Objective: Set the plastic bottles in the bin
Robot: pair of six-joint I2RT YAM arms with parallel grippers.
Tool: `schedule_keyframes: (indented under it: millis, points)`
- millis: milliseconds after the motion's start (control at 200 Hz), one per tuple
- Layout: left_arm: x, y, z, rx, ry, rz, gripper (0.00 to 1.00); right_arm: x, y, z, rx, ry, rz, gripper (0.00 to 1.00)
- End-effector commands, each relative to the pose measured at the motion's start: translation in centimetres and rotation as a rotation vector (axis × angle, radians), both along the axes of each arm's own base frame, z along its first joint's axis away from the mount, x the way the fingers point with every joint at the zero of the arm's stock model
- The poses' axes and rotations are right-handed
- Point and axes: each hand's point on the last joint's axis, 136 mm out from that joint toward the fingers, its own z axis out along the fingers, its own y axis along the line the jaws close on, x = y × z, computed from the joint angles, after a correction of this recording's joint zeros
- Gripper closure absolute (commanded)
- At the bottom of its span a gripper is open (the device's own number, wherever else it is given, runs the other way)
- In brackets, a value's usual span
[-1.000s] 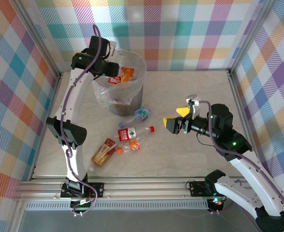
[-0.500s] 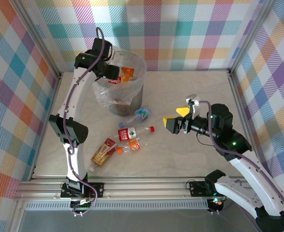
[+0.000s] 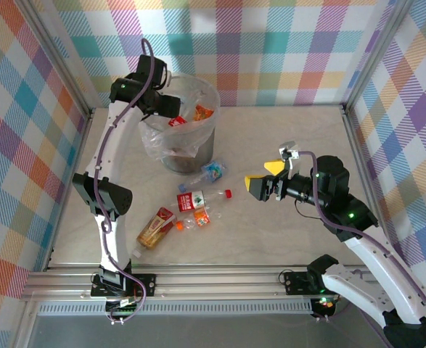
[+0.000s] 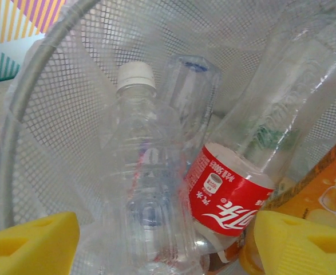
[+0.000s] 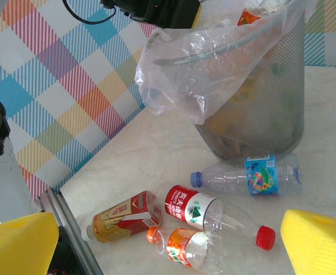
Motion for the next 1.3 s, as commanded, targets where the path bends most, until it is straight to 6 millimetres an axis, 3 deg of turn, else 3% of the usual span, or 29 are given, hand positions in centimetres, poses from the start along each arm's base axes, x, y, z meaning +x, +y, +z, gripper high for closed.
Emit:
schedule_keyframes:
  millis: [0,280,425,590,760,905,1100,1295]
  points:
    - [-1.5,-0.5,3.5,-0.103,-0.054,-0.026,0.20,-0.5,0.1,1.4,0.025,-0.037,0.020,0.00]
    - [-5.3,-3.3,7.4,-0.275,-0.127,-0.188,0.17,-0.9,0.3,1.0,0.017,-0.026,0.043,0.00]
    - [-9.0,-4.9,8.0,-0.339,-0.118,-0.319,0.13,-1.4,0.4,0.6,0.008,-0.013,0.068,0.00]
    - [-13.7,-6.8,6.6,-0.361,-0.075,-0.423,0.11,-2.1,0.6,0.2,-0.002,0.006,0.103,0.00]
    - [-18.1,-8.6,2.8,-0.325,0.018,-0.461,0.11,-3.5,0.7,0.4,-0.011,0.014,0.161,0.00]
    - [-21.5,-9.7,-1.9,-0.262,0.123,-0.493,0.11,-5.2,1.0,0.1,-0.026,0.056,0.248,0.00]
    - [-24.9,-10.8,-7.6,-0.136,0.260,-0.546,0.12,-6.2,0.7,-0.5,-0.042,0.092,0.269,0.00]
    - [-26.9,-11.9,-12.5,-0.019,0.356,-0.614,0.13,-6.3,0.6,-0.4,-0.042,0.092,0.264,0.00]
